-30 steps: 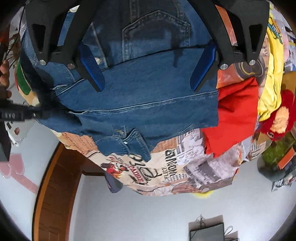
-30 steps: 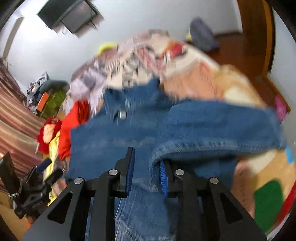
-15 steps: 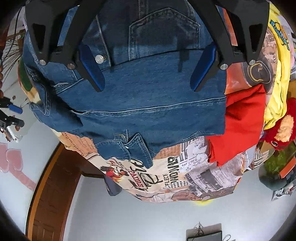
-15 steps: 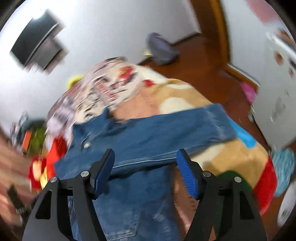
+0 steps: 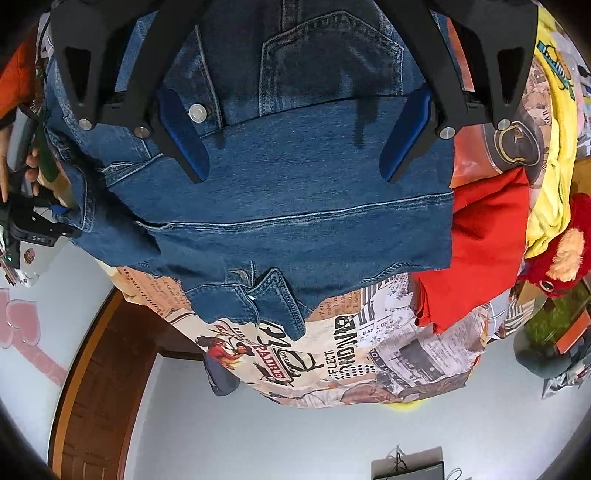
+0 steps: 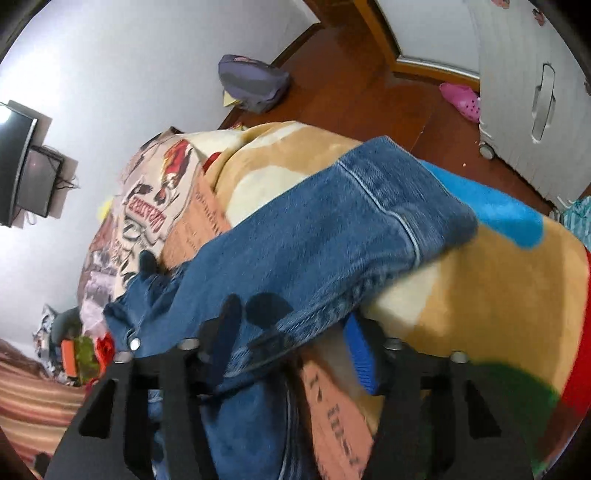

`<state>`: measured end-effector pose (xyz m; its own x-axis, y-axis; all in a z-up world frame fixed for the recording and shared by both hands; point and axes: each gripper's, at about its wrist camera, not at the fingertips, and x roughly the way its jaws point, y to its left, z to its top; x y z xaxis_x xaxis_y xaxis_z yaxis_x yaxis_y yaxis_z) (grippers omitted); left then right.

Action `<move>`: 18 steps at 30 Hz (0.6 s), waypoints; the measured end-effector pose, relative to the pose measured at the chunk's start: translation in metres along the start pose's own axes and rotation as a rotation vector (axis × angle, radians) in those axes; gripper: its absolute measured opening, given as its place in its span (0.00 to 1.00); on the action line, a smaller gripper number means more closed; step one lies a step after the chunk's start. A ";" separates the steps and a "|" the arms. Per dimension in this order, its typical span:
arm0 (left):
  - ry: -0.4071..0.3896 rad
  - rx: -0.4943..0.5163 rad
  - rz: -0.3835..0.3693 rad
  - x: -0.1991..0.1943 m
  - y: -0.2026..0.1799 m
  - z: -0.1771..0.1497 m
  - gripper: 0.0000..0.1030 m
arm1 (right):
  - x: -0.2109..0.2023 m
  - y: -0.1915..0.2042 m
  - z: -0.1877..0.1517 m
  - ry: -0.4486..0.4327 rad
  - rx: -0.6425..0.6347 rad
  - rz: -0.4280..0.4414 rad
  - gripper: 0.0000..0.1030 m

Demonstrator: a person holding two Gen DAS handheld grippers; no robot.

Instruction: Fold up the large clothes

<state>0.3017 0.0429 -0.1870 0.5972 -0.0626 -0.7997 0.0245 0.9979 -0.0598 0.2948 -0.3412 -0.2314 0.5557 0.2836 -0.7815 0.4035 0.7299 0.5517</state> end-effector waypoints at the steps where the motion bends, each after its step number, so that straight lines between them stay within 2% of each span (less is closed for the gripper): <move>1: -0.001 0.002 0.002 0.000 0.000 0.000 0.91 | 0.002 0.003 0.001 -0.002 -0.022 0.005 0.27; 5: -0.009 0.013 0.021 -0.002 0.001 -0.005 0.91 | -0.006 0.022 0.001 -0.046 -0.139 -0.040 0.15; 9: -0.016 -0.007 0.016 -0.006 0.009 -0.007 0.91 | -0.040 0.064 0.007 -0.139 -0.250 0.010 0.11; 11: -0.024 -0.023 0.013 -0.008 0.014 -0.007 0.91 | -0.065 0.099 0.007 -0.197 -0.329 0.059 0.10; 14: -0.038 -0.050 0.007 -0.014 0.024 -0.009 0.91 | -0.090 0.153 -0.003 -0.236 -0.442 0.148 0.09; 18: -0.060 -0.085 -0.013 -0.026 0.042 -0.010 0.91 | -0.104 0.226 -0.036 -0.218 -0.595 0.279 0.09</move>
<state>0.2795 0.0861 -0.1744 0.6444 -0.0716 -0.7613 -0.0339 0.9920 -0.1219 0.3018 -0.1836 -0.0361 0.7391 0.4242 -0.5232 -0.2084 0.8827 0.4212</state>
